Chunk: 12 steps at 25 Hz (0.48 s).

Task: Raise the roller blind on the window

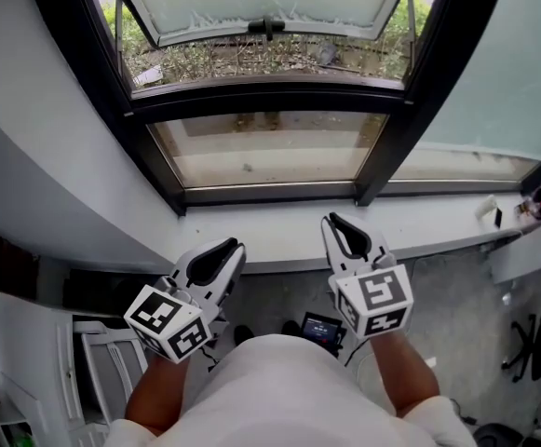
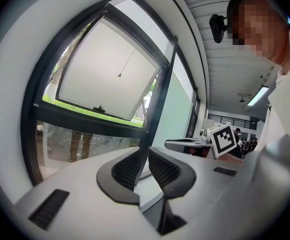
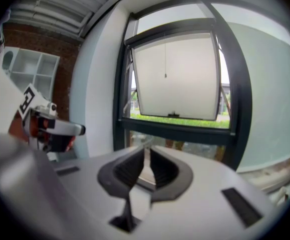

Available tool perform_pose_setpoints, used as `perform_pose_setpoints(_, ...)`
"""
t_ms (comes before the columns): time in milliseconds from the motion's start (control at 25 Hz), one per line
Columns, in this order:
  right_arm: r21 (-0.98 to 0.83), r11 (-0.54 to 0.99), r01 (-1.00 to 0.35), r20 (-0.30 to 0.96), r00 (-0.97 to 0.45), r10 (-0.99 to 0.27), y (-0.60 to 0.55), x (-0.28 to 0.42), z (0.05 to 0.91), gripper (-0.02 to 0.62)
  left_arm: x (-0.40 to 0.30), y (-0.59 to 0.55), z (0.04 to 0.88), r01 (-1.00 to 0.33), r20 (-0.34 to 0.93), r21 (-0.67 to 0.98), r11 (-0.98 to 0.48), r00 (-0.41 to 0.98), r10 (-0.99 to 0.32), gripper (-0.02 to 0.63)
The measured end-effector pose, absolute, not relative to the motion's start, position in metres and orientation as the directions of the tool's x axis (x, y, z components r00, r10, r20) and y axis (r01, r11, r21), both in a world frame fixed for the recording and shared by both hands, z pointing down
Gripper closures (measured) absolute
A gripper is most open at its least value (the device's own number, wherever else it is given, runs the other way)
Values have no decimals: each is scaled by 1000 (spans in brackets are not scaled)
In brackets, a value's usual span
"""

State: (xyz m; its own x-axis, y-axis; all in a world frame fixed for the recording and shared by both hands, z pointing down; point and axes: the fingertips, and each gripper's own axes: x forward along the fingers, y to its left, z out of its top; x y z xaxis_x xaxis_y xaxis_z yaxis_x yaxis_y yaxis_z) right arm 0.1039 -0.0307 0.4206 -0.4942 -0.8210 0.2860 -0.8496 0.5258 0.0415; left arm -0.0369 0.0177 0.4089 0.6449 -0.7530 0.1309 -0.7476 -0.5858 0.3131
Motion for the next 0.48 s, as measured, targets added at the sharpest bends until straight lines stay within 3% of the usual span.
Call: perform_pose_setpoints(480,49,528,-848,325,-486,-811,-24,92,429,572,-41,25,418,-728,143,340,-596,666,-732,537)
